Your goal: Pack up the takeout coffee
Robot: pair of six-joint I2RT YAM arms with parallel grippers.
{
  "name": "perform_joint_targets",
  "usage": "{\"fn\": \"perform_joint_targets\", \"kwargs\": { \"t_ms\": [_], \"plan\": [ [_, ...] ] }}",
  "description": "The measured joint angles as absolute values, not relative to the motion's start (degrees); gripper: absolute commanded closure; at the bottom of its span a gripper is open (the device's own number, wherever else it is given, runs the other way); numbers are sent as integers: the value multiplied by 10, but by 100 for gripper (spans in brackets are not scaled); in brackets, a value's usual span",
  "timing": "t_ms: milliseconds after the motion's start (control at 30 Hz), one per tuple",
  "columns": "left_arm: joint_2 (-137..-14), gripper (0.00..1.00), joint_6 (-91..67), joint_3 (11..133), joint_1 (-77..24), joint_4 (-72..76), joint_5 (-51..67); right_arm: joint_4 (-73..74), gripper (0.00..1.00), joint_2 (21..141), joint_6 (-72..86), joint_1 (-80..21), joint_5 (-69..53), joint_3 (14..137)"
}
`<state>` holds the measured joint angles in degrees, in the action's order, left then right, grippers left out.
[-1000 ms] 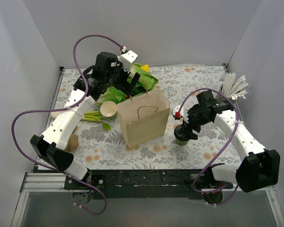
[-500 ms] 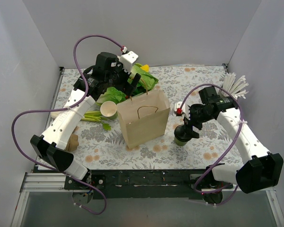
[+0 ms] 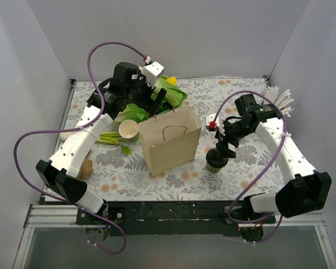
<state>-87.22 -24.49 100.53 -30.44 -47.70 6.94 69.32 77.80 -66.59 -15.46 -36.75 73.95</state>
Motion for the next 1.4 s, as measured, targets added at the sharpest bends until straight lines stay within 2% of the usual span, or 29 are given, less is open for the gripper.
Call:
{"fn": "perform_joint_targets", "kwargs": {
  "t_ms": [133,367,1133,1400],
  "plan": [
    [-872,3,-245,1005,-304,-479,72,707,2,745,-726,-159,-355,726],
    [-877,3,-245,1005,-304,-481,78,721,2,764,-791,-177,-309,706],
    [-879,3,-245,1005,-304,-485,80,702,2,808,-805,-226,-255,685],
    [-886,2,-245,1005,-304,-485,82,699,6,802,-819,-230,-240,678]
  ]
}}
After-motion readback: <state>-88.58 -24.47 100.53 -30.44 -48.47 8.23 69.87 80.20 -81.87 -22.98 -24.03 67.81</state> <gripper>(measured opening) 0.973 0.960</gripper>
